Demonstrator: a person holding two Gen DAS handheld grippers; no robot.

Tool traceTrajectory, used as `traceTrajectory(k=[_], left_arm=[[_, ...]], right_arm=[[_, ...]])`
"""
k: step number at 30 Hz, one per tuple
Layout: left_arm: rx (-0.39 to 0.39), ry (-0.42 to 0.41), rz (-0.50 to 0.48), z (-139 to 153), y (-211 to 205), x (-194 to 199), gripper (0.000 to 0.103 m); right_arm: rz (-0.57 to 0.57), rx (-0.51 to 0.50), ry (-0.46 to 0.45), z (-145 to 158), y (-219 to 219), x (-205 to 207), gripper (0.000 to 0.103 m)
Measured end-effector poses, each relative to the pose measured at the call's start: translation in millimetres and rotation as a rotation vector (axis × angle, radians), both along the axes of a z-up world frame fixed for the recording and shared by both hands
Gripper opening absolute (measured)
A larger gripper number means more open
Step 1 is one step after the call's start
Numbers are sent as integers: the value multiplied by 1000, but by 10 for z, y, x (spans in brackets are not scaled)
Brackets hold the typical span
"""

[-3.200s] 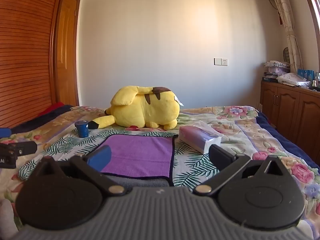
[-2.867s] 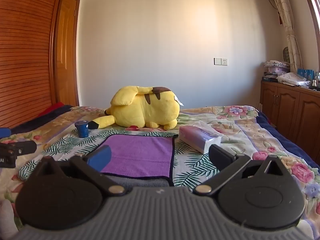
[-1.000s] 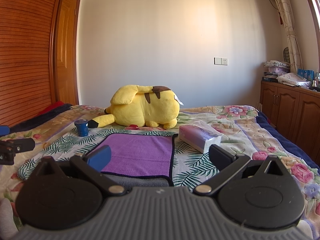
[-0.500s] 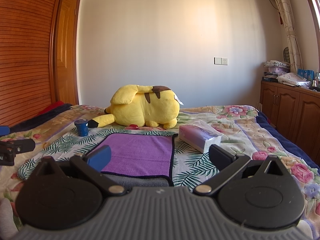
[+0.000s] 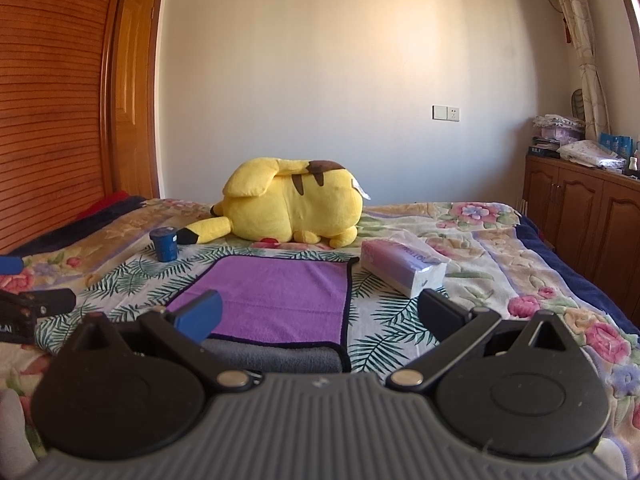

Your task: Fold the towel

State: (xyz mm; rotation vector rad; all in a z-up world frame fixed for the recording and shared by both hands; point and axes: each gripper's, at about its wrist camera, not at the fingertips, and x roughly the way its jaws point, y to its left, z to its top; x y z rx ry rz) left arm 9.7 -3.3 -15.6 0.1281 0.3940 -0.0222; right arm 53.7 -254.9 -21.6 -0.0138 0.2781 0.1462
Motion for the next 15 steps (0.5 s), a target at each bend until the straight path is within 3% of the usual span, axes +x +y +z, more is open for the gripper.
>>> traceTrajectory(k=[15], left_arm=[[34, 108, -5, -115, -7, 196, 87]], right_arm=[[41, -21, 117, -110, 47, 290, 103]])
